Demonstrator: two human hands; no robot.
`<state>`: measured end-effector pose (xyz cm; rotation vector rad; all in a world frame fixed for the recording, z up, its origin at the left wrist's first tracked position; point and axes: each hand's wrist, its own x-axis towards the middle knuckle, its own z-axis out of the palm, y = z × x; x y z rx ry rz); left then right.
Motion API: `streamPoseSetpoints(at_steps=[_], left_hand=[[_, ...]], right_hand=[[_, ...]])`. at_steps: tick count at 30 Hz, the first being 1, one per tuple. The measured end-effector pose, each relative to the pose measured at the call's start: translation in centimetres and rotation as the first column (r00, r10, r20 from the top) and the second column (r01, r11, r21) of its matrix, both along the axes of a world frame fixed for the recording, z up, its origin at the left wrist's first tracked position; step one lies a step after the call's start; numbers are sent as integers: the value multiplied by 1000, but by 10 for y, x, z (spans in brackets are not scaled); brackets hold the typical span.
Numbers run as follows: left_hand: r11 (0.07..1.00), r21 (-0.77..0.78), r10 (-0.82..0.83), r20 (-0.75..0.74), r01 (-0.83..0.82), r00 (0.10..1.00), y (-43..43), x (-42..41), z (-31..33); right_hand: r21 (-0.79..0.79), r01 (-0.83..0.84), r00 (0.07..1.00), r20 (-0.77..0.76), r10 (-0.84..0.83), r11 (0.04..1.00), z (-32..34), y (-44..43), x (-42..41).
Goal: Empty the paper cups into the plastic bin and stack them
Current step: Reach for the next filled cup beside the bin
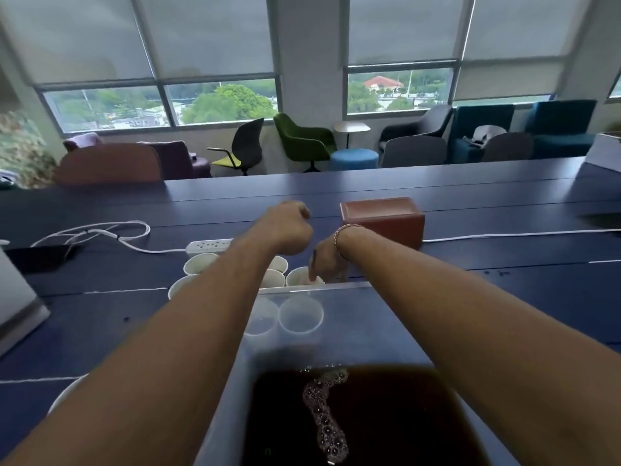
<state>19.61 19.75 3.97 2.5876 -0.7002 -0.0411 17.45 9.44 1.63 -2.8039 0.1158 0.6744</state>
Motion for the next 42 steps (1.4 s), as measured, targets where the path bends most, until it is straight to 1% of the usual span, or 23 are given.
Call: streamPoseSetpoints(at_steps=[4,5,7,9,12,14,16,18,19,21,23,25,29,32,33,35,37,39,42], left_hand=[[996,79,-35,-38,38,999,-2,10,-4],[994,96,-40,-39,43,998,-3,11,-4],[991,125,-45,-38,49,998,-6,10,-3],[990,128,-47,-34,51,998,-7,11,-3],[989,137,-50,-37,55,998,-9,13,-5],[986,159,-45,-44,51,998,-9,15,-10],[986,163,-18,-41,24,999,-10,14,-14],[990,137,42,-42,-36,998,-10,12,-17],[990,123,75,-52,-68,996,-11,10,-16],[989,90,128,-117,-118,985,-13,1,-9],[989,15,145,-234,-146,961,-17,-11,0],[985,-87,119,-289,-150,950,-20,-23,13],[938,-301,85,-289,-174,954,-22,-47,44],[923,-356,54,-267,-150,962,-16,-66,65],[925,-356,45,-248,-135,968,-13,-71,70],[924,-359,57,-200,-128,978,-8,-83,73],[905,-396,82,-194,-155,977,-4,-96,71],[899,-409,78,-201,-155,977,-1,-110,66],[902,-411,50,-204,-132,978,6,-128,59]], right_hand=[[-199,-133,983,-155,103,971,-11,-2,8],[-218,-124,983,-159,90,968,-13,-5,11],[-209,-111,985,-150,80,972,-19,-11,15],[-186,-99,991,-111,79,978,-18,-12,12],[-133,-43,999,-12,42,990,-12,-18,6],[-160,-38,999,25,43,986,-3,-22,0],[-230,-19,995,93,41,973,8,-28,-8],[-272,1,988,148,40,962,19,-35,-10],[-255,21,985,173,24,967,27,-39,-13],[-244,28,977,211,25,969,44,-45,-23],[-241,6,969,239,53,971,65,-49,-36],[-167,13,966,257,31,986,87,-52,-50],[-32,29,936,353,-16,999,124,-55,-79],[117,23,884,461,-75,993,135,-55,-104],[192,28,871,477,-118,981,134,-56,-113],[333,48,863,460,-207,942,126,-58,-127],[428,72,863,426,-271,901,112,-55,-140],[501,45,864,415,-286,864,93,-49,-149],[653,-9,847,407,-341,757,61,-38,-161]])
